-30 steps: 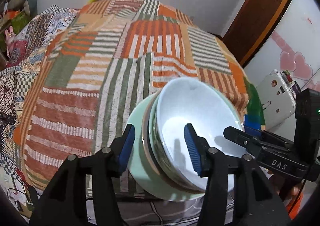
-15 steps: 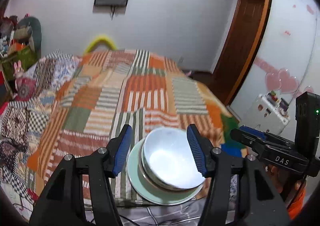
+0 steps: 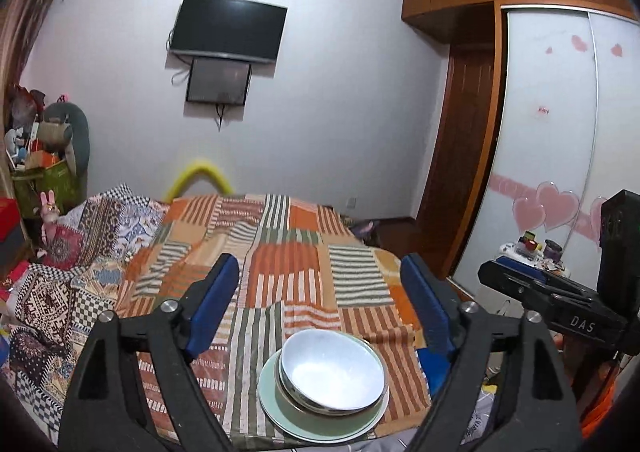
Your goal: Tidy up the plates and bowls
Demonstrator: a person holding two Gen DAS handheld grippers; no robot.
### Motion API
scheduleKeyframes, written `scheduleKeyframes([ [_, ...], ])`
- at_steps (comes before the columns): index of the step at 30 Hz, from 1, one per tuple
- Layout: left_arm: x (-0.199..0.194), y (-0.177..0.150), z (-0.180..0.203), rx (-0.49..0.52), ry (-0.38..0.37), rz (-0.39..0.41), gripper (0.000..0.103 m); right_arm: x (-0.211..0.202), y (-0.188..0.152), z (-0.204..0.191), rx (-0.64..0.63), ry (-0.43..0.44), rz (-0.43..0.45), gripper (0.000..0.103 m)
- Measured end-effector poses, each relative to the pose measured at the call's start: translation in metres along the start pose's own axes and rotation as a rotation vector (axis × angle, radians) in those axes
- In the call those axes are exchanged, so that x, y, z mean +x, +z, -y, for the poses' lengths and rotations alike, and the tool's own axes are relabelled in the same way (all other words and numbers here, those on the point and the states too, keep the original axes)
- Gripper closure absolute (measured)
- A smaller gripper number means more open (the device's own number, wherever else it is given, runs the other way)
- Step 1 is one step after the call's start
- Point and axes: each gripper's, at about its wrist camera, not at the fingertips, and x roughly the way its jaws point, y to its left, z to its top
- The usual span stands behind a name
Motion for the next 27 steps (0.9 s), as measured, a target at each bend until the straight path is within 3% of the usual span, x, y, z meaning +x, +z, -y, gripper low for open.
scheduleKeyframes([
  [8,-0.009,-0.002,0.005,0.01,0.024,0.032,0.002,-0.008,0.0,-0.006,-0.007,-0.001,0.048,0.025],
  [19,-0.001,-0.006,0.005,0.018,0.039,0.003,0.001,-0.013,-0.002,-0.004,0.001,-0.009,0.076,0.006],
  [27,0.001,-0.009,0.008,0.04,0.053,0.001,0.001,-0.015,-0.003,0.001,0.012,-0.013,0.085,0.004],
])
